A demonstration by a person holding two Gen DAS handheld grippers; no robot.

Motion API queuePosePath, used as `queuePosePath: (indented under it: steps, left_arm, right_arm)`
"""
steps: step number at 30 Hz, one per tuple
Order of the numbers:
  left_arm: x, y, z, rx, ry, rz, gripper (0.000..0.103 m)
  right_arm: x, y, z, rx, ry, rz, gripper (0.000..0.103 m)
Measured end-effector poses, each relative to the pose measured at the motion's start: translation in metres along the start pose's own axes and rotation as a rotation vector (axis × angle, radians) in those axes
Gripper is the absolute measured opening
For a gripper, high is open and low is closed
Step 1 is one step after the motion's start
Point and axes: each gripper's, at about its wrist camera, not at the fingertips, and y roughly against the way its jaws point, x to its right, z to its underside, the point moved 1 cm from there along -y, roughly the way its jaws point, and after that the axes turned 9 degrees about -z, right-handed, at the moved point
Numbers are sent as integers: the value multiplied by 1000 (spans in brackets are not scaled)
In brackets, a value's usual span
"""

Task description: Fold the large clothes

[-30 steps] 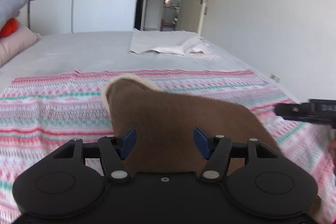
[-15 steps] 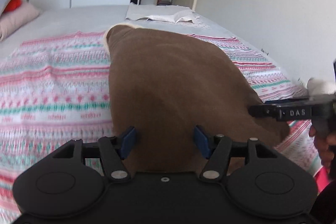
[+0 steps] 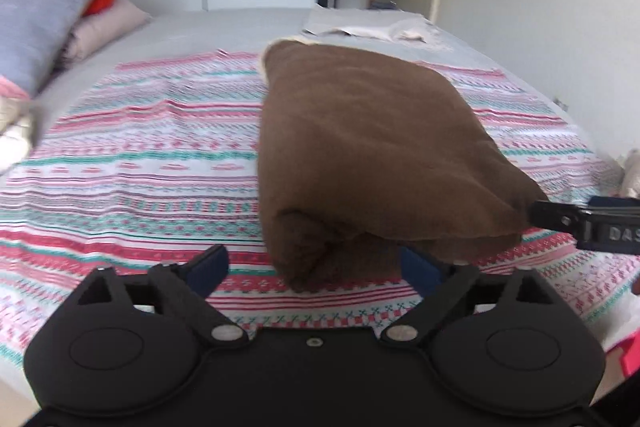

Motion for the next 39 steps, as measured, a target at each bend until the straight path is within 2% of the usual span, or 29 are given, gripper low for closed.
queuePosePath:
  steps: [1,8,14,17,24,39]
  left_arm:
    - [0,3,1,6,7,-23,103]
    - [1,13,7,-14,44,-91,103]
    - [-1,18,18,-29,93,-165,103]
    - [2,14,24,-54,79,-198,103]
    - [9,11,27,-63,45,-215,103]
    - [12,10,28,-74,32,-202,103]
  right_arm:
    - [-1,4,2,12,-6,9,101]
    - [-4,24,17,89,-30,90,103]
    - [-9,28,31,73,-25,96,103]
    - [-14,27,36,58,-7,96,103]
    - [-15,18,38,-7,-13,124,103]
    - [-15,18,39,-13,1,119,103]
